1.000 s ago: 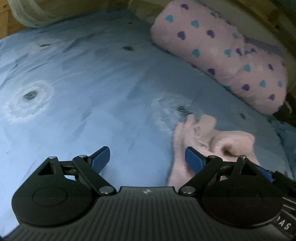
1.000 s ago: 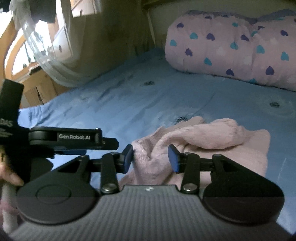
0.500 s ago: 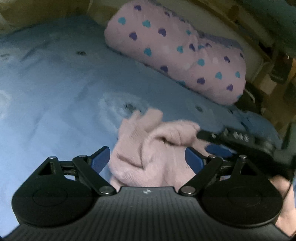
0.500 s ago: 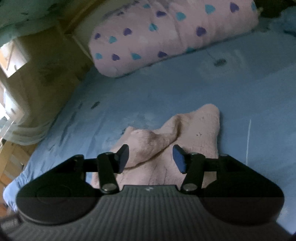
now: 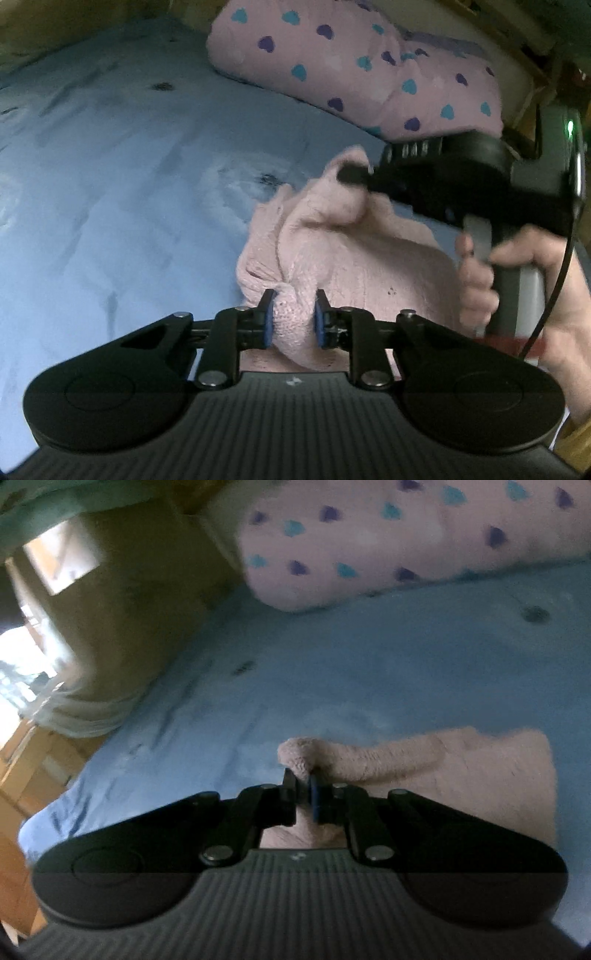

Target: Fold small clothes

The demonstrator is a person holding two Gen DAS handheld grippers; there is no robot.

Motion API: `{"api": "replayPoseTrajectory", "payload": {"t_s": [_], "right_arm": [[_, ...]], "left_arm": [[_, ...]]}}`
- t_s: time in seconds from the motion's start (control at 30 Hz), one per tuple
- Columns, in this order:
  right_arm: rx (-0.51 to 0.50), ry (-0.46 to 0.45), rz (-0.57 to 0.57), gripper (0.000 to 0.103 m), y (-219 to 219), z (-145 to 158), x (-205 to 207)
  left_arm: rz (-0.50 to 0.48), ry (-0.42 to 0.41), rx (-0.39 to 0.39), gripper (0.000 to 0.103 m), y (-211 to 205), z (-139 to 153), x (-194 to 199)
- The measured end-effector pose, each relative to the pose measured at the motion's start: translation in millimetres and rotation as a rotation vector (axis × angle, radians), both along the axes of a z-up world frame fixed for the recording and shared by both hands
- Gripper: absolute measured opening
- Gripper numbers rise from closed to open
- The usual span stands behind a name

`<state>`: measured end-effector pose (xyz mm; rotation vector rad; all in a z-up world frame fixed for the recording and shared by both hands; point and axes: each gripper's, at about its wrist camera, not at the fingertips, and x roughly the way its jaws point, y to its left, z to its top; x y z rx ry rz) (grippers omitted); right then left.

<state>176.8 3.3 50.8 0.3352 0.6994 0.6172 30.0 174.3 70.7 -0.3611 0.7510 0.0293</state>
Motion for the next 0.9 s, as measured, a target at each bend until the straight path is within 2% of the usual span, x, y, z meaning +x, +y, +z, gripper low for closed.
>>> {"api": "replayPoseTrajectory", "payload": {"t_s": [0.13, 0.2, 0.27, 0.33, 0.43, 0.57, 0.67, 0.8, 0.9], "right_arm": [[-0.016, -0.012, 0.040, 0.013, 29.7, 2.4, 10.7], [-0.040, 0.029, 0.052, 0.015, 44.3, -7.2, 20.8], [-0.091, 0.058, 0.037, 0.027, 55.6, -15.5, 26.6], [-0.099, 0.043, 0.035, 0.054, 56.4, -19.0, 24.4], [-0.052, 0.002, 0.048, 0.069, 42.2, -12.1, 11.8], [-0.014, -0.026, 0.029, 0.069, 3.0, 5.6, -10.6], [-0.011, -0.070, -0.013, 0.069, -33.5, 14.7, -32.0], [-0.003, -0.072, -0.095, 0.079, -80.2, 11.6, -60.7], [-0.002, -0.042, -0.147, 0.080, -106.1, -1.2, -74.8]], "left_arm": [[0.040, 0.050, -0.024, 0.025, 14.8, -9.3, 2.0], [0.047, 0.069, -0.028, 0.026, 18.5, -12.6, 4.1], [0.044, 0.081, -0.034, 0.030, 20.3, -14.7, 6.5], [0.061, 0.087, -0.038, 0.039, 21.8, -15.9, 6.7], [0.088, 0.093, -0.025, 0.055, 24.5, -16.3, 6.8], [0.109, 0.094, -0.035, 0.065, 26.3, -16.3, 6.8], [0.108, 0.097, -0.046, 0.068, 24.9, -17.3, 7.0], [0.109, 0.106, -0.077, 0.070, 25.1, -20.0, 7.5], [0.104, 0.112, -0.104, 0.071, 25.8, -24.0, 7.1]]}}
